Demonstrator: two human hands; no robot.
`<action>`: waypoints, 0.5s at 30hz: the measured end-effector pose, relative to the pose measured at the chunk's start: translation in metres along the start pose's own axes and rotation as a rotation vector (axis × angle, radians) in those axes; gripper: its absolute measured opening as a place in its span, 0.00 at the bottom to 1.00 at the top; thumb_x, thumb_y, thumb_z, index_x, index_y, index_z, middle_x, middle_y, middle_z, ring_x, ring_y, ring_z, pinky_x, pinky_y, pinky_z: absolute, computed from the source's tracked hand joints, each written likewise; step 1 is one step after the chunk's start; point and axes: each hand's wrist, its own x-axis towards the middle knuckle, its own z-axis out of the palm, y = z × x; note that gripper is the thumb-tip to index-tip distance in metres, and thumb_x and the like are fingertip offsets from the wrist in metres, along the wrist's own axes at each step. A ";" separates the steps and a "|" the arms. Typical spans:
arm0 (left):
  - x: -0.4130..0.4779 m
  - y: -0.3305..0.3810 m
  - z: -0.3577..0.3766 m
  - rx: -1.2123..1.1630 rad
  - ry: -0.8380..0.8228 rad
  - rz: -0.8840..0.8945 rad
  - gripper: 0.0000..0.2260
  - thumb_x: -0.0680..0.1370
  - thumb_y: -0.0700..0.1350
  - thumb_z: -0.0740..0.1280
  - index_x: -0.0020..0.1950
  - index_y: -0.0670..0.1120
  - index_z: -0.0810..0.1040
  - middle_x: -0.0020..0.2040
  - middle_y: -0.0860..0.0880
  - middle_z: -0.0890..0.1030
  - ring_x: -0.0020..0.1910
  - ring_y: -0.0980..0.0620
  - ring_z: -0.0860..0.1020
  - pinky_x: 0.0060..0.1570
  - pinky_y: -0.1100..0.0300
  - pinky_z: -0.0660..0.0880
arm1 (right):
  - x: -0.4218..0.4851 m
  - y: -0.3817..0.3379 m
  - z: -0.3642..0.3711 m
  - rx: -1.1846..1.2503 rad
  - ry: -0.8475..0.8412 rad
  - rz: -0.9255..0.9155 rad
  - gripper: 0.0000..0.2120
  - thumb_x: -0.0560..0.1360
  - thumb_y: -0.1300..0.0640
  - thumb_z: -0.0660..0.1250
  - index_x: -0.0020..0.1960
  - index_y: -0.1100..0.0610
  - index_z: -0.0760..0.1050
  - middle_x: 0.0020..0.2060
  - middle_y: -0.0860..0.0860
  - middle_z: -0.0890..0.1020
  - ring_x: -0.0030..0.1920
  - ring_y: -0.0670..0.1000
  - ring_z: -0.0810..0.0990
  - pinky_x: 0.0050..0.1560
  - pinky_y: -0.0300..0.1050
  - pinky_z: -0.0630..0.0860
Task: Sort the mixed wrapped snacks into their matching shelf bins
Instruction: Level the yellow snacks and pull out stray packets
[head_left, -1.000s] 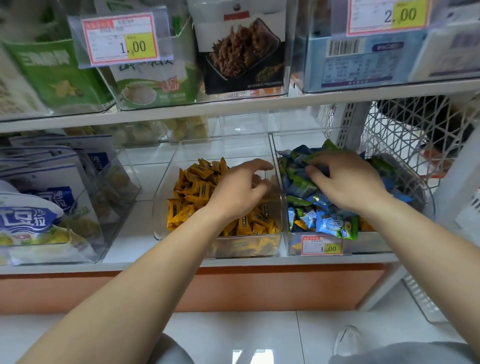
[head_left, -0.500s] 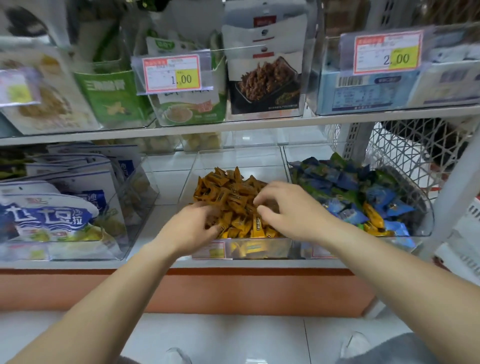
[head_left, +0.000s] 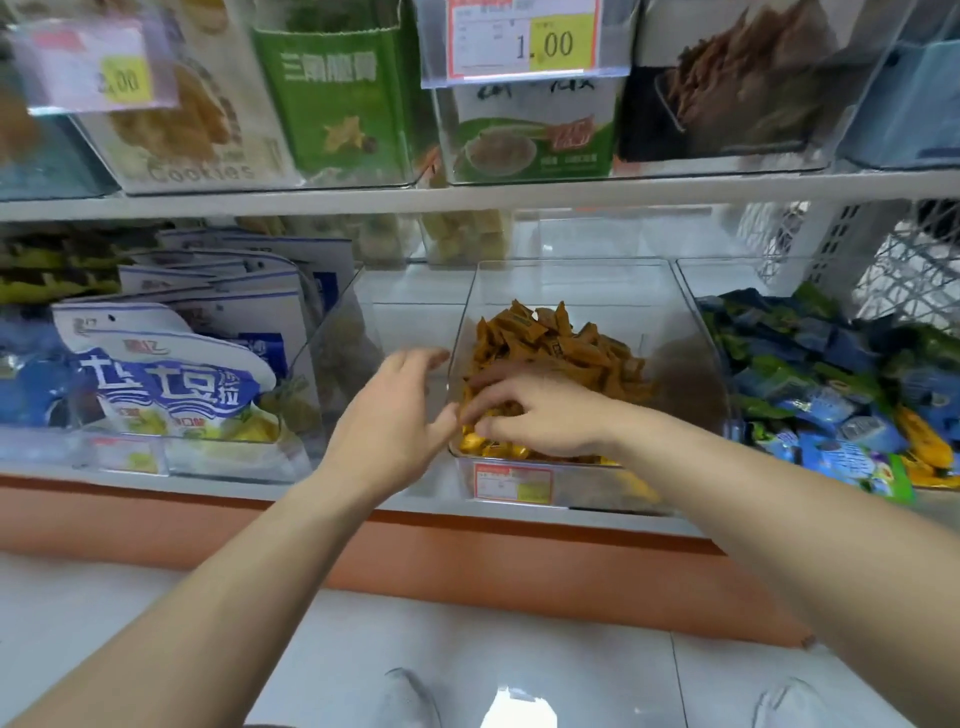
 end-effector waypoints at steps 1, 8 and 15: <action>0.000 -0.003 0.002 -0.004 -0.029 -0.015 0.26 0.77 0.51 0.69 0.73 0.51 0.68 0.66 0.52 0.74 0.58 0.54 0.76 0.58 0.51 0.76 | 0.007 0.001 0.002 -0.051 -0.080 0.004 0.11 0.78 0.45 0.66 0.58 0.40 0.82 0.73 0.48 0.68 0.71 0.49 0.65 0.69 0.44 0.61; 0.001 -0.007 0.006 -0.065 -0.173 -0.058 0.24 0.77 0.53 0.67 0.72 0.54 0.67 0.61 0.57 0.79 0.49 0.55 0.80 0.52 0.48 0.79 | 0.014 0.021 -0.010 -0.431 -0.341 0.097 0.20 0.75 0.37 0.64 0.66 0.37 0.73 0.73 0.45 0.65 0.73 0.52 0.63 0.67 0.53 0.61; 0.003 -0.007 0.003 -0.097 -0.191 -0.071 0.24 0.76 0.51 0.69 0.71 0.55 0.68 0.57 0.57 0.80 0.46 0.58 0.81 0.51 0.49 0.80 | -0.007 0.036 -0.059 -0.750 -0.383 0.321 0.18 0.75 0.42 0.64 0.65 0.37 0.74 0.62 0.45 0.75 0.65 0.54 0.72 0.65 0.59 0.70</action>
